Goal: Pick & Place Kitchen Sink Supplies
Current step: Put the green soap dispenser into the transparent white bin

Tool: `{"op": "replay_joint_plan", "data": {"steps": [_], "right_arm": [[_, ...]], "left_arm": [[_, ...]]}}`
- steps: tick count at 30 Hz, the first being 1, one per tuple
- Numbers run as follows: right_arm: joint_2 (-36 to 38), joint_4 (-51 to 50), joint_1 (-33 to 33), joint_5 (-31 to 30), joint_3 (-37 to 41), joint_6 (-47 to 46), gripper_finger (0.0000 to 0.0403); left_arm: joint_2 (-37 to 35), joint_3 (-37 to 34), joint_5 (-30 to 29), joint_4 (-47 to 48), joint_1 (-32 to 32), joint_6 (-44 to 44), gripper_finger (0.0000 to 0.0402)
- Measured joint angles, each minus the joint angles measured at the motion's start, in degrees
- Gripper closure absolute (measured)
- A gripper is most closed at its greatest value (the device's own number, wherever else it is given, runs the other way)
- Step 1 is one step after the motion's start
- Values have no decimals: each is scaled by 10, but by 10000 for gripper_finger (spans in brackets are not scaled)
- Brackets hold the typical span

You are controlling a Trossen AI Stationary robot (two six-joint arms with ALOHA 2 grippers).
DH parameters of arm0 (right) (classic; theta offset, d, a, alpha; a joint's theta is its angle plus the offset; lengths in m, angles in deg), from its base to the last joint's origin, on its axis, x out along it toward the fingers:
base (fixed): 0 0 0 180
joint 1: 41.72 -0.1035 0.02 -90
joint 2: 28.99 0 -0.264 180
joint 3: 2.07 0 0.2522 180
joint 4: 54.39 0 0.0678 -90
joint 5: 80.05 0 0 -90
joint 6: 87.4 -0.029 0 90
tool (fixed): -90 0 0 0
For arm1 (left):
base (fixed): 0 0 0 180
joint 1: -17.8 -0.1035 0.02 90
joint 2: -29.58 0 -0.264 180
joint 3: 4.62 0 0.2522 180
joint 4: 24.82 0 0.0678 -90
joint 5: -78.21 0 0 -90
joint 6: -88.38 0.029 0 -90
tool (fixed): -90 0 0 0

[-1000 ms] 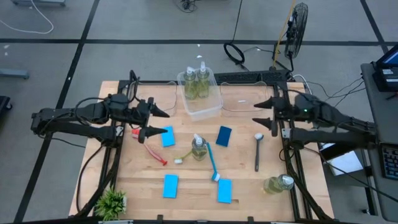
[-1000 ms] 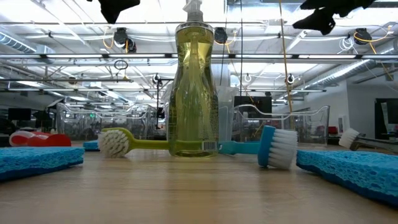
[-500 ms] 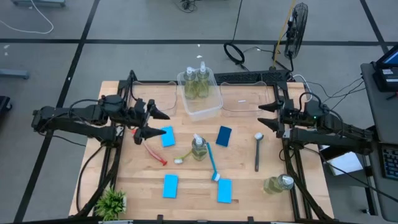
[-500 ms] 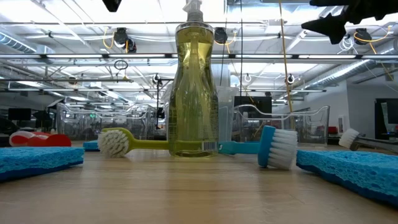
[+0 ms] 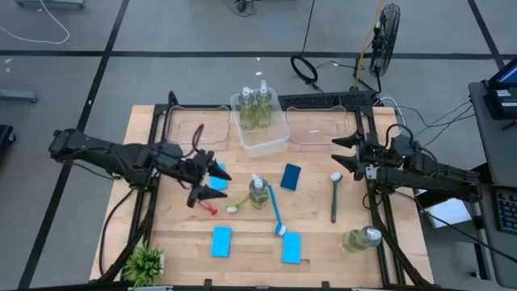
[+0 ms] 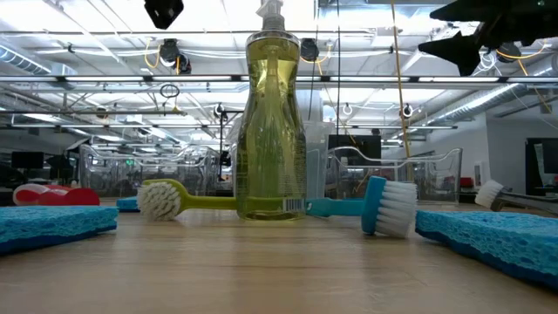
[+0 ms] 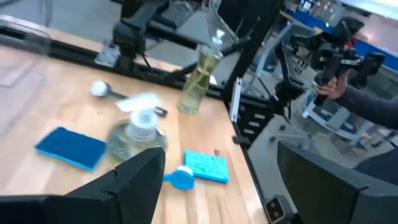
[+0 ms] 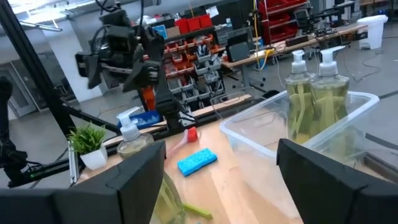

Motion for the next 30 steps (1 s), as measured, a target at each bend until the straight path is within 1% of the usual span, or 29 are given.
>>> {"op": "replay_joint_plan", "data": {"steps": [5, 9, 12, 16, 21, 27, 30], "right_arm": [[0, 0, 0, -10, 8, -8, 108], [0, 4, 0, -10, 8, -6, 108], [0, 11, 0, -9, 8, -1, 108], [0, 25, 0, -8, 8, 7, 108], [0, 25, 0, -7, 8, 7, 108], [0, 25, 0, -6, 8, 7, 108], [0, 25, 0, -6, 8, 7, 108]], "left_arm": [[53, 31, -8, 7, 31, 22, 94], [92, 52, -23, 40, 41, 21, 86], [115, 57, -38, 43, 48, 21, 79], [140, 58, -73, 47, 52, 20, 74], [169, 58, -114, 46, 53, 16, 81], [193, 58, -119, 46, 52, 11, 91], [196, 58, -119, 47, 52, -5, 88]]}}
